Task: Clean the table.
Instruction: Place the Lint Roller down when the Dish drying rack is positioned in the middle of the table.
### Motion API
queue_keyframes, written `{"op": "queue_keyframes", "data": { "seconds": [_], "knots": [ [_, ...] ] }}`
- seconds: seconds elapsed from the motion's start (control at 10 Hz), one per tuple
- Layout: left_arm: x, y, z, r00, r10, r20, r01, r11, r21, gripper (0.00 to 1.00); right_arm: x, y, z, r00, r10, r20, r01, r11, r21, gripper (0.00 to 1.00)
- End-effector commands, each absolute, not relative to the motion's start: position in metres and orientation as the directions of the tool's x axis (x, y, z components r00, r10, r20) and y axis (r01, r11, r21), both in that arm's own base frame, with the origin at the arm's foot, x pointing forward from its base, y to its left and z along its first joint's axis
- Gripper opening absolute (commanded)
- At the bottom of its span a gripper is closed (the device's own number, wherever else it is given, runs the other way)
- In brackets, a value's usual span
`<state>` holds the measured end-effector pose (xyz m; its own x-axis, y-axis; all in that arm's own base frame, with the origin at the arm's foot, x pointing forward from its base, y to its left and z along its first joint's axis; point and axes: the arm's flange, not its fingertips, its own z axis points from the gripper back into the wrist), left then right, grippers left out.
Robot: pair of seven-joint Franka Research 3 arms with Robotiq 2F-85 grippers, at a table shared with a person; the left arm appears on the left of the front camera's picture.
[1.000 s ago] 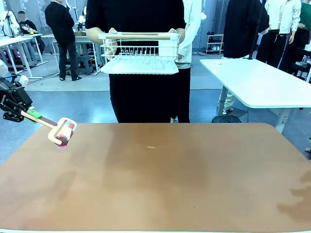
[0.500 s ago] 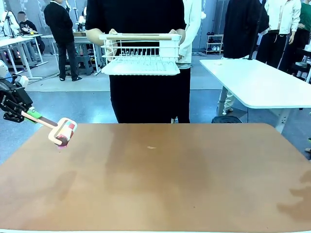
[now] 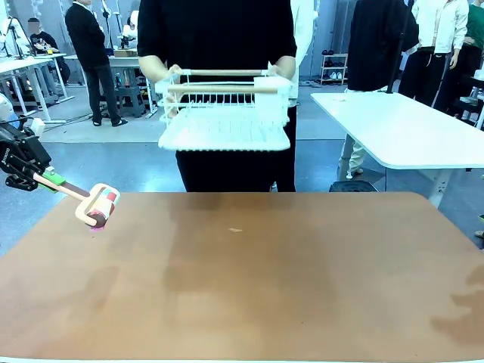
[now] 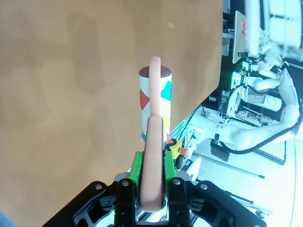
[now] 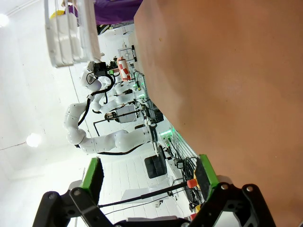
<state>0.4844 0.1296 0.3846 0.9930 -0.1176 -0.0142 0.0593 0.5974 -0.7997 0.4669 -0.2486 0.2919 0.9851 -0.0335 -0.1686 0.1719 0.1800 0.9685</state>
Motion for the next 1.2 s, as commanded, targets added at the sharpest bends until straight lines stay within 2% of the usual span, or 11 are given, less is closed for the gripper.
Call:
{"op": "queue_keyframes", "data": {
  "seconds": [0.0, 1.1],
  "knots": [
    [0.4830, 0.1296, 0.3850, 0.993, -0.117, -0.013, 0.060, 0.597, -0.800, 0.22, 0.4668, -0.2469, 0.2935, 0.985, -0.033, -0.167, 0.170, 0.184, 0.968, 1.00],
    [0.4830, 0.1296, 0.3850, 0.993, -0.117, -0.013, 0.060, 0.597, -0.800, 0.22, 0.4668, -0.2469, 0.2935, 0.985, -0.033, -0.167, 0.170, 0.184, 0.968, 1.00]
  ]
}}
